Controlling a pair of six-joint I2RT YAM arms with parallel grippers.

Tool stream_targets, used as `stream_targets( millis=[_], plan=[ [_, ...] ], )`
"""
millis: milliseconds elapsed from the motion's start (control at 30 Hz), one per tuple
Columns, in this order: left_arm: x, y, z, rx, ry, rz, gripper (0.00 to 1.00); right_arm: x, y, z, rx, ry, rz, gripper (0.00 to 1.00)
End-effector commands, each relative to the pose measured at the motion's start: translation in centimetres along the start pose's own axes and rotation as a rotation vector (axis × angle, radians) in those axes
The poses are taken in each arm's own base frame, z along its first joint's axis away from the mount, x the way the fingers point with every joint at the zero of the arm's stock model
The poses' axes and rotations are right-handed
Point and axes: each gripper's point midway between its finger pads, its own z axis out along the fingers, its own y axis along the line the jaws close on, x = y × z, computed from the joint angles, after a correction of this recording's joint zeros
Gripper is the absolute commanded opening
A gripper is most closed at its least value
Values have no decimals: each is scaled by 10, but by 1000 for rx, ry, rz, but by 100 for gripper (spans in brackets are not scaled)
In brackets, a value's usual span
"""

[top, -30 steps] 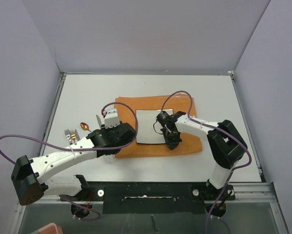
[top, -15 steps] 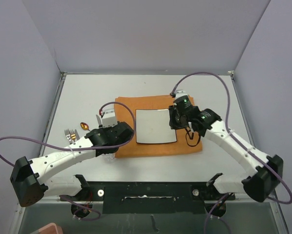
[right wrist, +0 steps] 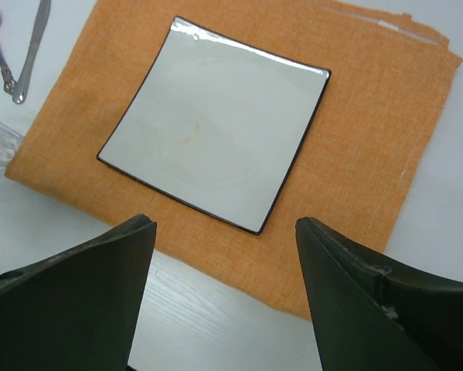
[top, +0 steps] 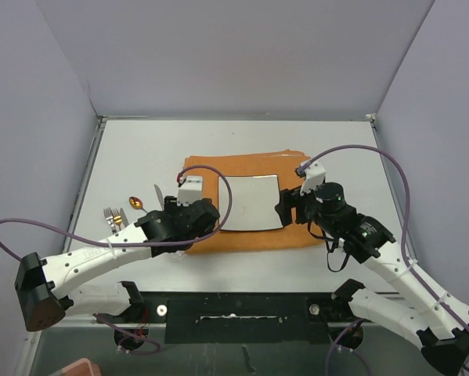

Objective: Set the dinner table for one person
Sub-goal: Adjust the plate on the napkin, then pick up the cup at the center of the board.

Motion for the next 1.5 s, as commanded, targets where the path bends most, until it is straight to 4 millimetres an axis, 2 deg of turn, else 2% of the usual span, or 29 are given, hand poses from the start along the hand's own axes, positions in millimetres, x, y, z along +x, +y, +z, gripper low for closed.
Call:
stream_targets(
  millis=[0,67,133,333,433,600,633,700,767,933,1200,1300,1467],
  plan=[
    [-31,25,-28,-30,-94,-78,68,-37,-5,-18,15,-145,-52,75],
    [-21,54,-39,-152,-50,-135,69,-34,-7,-19,30,-119,-49,74],
    [-14,68,-43,-223,-26,-134,69,-31,-8,-18,40,-95,-34,71],
    [6,91,-55,-344,81,-145,67,-26,-7,-17,37,-74,-10,62],
    [22,111,-63,-438,111,-218,66,-25,-6,-17,36,-66,4,59],
    [45,128,-59,-458,167,-304,65,-22,-5,-17,35,-55,17,58],
    [52,129,-56,-448,190,-324,60,-21,-5,-17,34,-53,17,58],
    [60,127,-48,-398,220,-356,43,-22,-5,-18,33,-56,19,58],
    [65,124,-38,-351,239,-395,38,-24,-5,-21,33,-61,20,58],
    [66,109,-16,-238,277,-419,46,-27,-6,-28,31,-73,17,58],
    [29,71,5,-14,190,-375,54,-24,-12,-32,54,-70,0,58],
    [30,73,11,-7,191,-415,54,-24,-14,-33,65,-69,-8,58],
    [41,83,18,-71,234,-431,54,-27,-18,-37,84,-76,-26,58]
  ],
)
